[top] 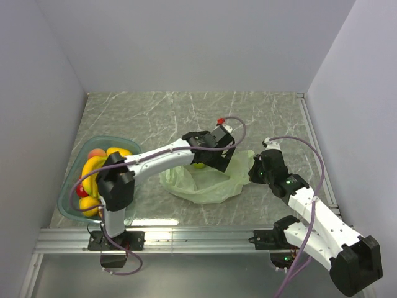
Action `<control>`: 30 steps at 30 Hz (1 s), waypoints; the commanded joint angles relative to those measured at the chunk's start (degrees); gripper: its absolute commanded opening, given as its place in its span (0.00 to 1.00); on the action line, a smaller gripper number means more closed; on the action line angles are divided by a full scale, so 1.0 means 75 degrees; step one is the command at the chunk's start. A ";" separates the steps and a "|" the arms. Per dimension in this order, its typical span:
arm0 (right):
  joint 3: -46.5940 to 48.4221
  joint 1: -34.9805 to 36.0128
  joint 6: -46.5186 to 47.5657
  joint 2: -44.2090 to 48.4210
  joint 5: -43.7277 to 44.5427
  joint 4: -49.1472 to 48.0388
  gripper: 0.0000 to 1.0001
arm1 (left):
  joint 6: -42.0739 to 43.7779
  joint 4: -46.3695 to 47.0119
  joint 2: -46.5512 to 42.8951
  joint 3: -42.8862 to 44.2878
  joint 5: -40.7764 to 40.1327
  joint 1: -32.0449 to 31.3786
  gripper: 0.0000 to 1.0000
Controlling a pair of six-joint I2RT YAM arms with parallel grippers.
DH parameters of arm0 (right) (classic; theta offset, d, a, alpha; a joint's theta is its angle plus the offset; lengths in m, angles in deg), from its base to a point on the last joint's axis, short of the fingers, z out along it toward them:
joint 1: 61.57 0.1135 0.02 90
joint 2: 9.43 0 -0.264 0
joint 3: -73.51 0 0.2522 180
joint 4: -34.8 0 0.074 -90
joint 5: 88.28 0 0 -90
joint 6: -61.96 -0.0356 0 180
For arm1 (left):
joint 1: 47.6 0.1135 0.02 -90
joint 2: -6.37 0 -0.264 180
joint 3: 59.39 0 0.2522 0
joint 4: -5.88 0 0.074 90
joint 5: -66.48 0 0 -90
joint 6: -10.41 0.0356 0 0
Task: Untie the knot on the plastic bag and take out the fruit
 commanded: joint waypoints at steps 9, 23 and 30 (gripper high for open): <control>0.0064 -0.0058 -0.0008 0.0227 -0.0068 -0.0014 0.00 | 0.2799 0.0943 0.1143 -0.0024 -0.0740 0.0658 0.99; 0.0111 -0.0058 -0.0055 0.0192 0.0037 0.0021 0.00 | 0.2777 0.1120 0.1873 -0.0035 0.0372 0.0987 0.55; 0.0181 -0.0058 -0.0020 0.0157 0.0166 0.0068 0.00 | 0.1934 0.0909 0.0070 -0.0586 0.1437 0.0998 0.43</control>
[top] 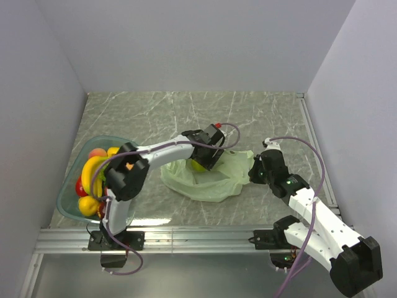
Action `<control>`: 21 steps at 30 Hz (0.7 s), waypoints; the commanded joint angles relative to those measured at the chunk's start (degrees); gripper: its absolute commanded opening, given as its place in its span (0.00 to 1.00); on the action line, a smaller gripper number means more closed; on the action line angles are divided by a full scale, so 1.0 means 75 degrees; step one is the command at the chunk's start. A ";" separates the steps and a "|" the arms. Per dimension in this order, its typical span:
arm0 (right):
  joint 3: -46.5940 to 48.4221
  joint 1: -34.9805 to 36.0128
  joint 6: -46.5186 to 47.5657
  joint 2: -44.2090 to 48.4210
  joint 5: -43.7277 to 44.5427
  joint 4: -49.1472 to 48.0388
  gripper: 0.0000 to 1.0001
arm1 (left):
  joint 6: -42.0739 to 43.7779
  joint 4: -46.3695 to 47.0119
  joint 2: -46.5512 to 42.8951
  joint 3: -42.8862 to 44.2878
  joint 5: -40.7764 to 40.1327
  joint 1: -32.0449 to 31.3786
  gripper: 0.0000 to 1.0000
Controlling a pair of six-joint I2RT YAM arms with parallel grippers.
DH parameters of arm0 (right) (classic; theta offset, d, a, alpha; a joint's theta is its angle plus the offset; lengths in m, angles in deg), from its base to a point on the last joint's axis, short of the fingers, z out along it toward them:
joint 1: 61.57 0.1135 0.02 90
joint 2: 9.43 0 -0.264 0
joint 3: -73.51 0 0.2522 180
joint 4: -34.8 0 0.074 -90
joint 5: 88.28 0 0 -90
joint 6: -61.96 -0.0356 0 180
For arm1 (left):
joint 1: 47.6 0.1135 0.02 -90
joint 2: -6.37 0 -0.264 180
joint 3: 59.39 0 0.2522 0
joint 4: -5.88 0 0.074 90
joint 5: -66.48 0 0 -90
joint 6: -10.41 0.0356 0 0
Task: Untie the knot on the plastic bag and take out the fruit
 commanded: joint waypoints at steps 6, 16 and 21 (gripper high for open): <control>0.0252 -0.0058 0.0042 0.0025 0.0347 0.0021 0.00 | -0.1123 -0.0342 -0.3202 -0.0179 0.1746 0.0048 0.37; 0.0252 -0.0070 0.0042 -0.0091 0.0336 -0.0084 0.00 | -0.2541 -0.0389 -0.6190 -0.1221 0.1318 0.2189 0.38; 0.0240 -0.0058 0.0018 -0.0127 0.0265 -0.0131 0.00 | -0.3933 -0.1805 -0.7070 -0.1864 -0.1343 0.3840 0.34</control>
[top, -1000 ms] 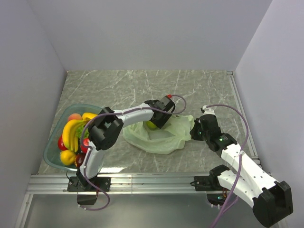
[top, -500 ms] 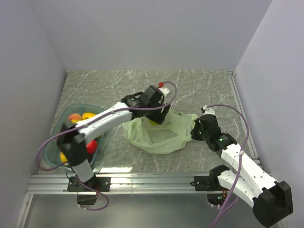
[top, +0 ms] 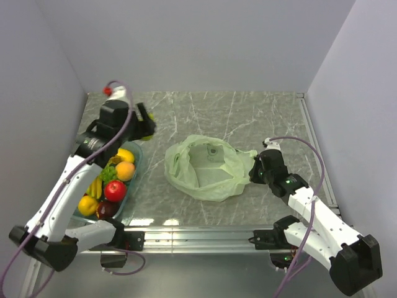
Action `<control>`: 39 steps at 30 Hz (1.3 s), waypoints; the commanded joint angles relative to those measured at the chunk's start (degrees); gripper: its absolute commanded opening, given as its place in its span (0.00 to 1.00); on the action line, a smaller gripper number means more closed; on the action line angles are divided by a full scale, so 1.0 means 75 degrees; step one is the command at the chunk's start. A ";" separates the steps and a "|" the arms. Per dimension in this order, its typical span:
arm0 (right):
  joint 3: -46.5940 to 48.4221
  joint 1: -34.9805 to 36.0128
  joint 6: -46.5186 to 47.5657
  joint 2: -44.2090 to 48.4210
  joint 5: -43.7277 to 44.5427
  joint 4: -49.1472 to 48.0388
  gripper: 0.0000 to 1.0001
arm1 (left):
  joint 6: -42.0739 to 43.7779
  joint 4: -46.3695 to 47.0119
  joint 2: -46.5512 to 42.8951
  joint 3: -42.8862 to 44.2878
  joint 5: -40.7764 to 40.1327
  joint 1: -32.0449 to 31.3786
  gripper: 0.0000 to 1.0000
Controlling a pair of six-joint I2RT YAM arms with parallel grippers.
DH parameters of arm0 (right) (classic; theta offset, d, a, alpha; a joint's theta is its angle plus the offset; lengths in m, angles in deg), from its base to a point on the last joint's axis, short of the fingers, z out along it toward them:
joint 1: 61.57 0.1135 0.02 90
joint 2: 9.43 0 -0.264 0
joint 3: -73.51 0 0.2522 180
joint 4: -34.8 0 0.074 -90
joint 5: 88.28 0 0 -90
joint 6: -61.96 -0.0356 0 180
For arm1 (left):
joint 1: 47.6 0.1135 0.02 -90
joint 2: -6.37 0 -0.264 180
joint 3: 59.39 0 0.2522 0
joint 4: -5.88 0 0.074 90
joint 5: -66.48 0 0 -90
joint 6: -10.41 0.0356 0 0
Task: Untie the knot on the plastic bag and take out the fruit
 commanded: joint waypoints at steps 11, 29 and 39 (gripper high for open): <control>0.0392 -0.0070 0.0168 -0.0131 0.0002 -0.0152 0.00 | -0.2165 -0.1571 -0.1499 -0.2574 -0.3148 0.3875 0.49; 0.0545 -0.0047 0.0402 -0.0048 0.0096 -0.0093 0.00 | -0.0840 -0.0905 -0.2050 -0.2024 -0.0703 0.3667 0.99; 0.0638 -0.0023 0.0402 -0.0037 0.0307 -0.0035 0.00 | -0.1697 -0.0002 0.0115 -0.0013 -0.0757 -0.2607 0.99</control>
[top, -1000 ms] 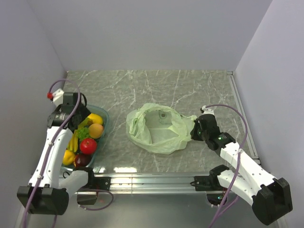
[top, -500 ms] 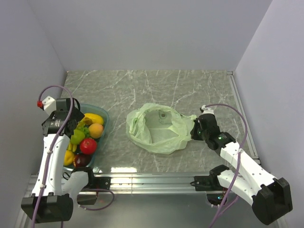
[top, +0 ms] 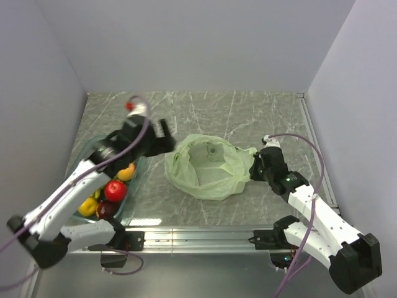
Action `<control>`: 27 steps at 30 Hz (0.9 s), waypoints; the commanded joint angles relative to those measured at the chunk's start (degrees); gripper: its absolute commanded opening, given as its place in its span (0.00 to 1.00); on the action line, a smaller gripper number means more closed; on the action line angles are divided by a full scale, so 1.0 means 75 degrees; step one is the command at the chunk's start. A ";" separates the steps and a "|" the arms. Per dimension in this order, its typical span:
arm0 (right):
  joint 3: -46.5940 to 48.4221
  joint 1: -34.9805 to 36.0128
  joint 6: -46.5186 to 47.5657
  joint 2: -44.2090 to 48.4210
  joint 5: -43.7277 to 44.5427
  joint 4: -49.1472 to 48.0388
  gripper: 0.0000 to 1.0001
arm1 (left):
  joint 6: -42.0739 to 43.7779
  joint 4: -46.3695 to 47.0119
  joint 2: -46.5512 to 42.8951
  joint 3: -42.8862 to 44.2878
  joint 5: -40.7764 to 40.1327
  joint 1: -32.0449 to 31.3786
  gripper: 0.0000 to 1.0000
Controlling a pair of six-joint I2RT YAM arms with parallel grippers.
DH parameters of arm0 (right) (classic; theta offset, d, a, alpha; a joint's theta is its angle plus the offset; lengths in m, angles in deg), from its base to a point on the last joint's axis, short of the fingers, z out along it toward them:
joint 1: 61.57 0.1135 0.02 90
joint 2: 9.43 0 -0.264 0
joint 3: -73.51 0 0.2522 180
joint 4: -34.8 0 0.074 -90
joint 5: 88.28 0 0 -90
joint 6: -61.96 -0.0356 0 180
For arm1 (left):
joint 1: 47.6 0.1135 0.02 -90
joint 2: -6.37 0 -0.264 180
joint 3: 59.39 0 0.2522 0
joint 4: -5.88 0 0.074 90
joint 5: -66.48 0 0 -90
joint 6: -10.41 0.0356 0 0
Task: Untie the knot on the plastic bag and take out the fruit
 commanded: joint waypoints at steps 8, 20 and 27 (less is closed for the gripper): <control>0.0294 -0.0035 0.0008 0.0366 0.0310 0.0044 0.00 | -0.0055 -0.0889 0.5036 0.3690 -0.1355 -0.3327 0.93; 0.0388 0.0082 -0.0133 0.0753 0.0170 0.0384 0.00 | -0.2153 -0.1774 0.5803 0.1800 -0.3713 -0.3059 0.71; 0.0646 0.0246 -0.0027 0.0906 0.0205 0.0654 0.00 | -0.3081 -0.0371 0.4035 -0.0921 -0.3213 -0.2028 0.70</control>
